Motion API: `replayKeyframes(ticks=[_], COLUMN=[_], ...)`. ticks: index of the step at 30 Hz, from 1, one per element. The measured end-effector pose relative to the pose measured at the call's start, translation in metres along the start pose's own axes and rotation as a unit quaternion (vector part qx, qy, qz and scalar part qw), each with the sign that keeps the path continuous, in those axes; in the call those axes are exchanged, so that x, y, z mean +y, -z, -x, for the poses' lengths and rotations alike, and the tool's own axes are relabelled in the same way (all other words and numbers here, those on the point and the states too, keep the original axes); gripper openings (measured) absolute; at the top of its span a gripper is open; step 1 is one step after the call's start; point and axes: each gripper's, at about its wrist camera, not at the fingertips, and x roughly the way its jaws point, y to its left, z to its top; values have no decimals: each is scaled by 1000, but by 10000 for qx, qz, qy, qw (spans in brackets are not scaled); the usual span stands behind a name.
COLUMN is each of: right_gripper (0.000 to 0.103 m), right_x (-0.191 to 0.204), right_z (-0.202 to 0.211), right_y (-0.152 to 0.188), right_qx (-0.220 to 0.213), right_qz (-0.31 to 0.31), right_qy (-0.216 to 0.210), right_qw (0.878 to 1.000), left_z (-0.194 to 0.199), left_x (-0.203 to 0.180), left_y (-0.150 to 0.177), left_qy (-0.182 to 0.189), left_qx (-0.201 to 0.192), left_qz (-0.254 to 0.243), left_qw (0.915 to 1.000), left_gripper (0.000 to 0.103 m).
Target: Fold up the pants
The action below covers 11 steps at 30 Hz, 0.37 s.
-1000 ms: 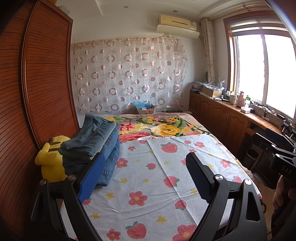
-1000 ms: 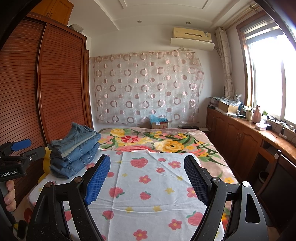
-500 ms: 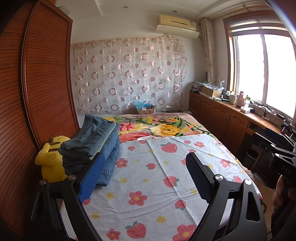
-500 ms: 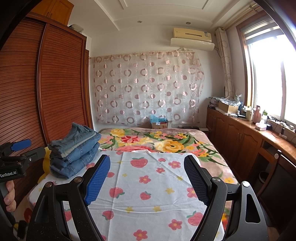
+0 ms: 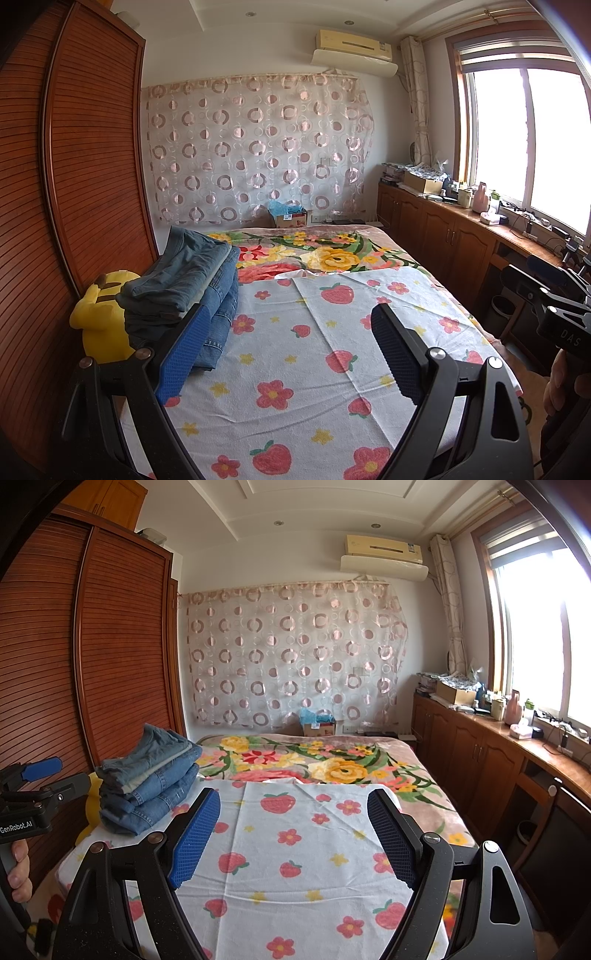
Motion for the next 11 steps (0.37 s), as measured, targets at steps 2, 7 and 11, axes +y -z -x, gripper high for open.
replayKeyframes(ticks=[2, 7, 11], right_gripper=[84, 84, 84], right_x=[0, 0, 0], right_z=[0, 0, 0], right_y=[0, 0, 0], right_qx=[1, 7, 5], right_qz=[-2, 2, -3], right_qy=[-2, -4, -7], right_qw=[10000, 10000, 10000], left_z=[0, 0, 0], left_x=[0, 0, 0], left_y=[0, 0, 0], left_qy=[1, -7, -3], left_qx=[3, 4, 2], left_qz=[1, 2, 6], left_qw=[10000, 10000, 10000], left_gripper=[89, 89, 89])
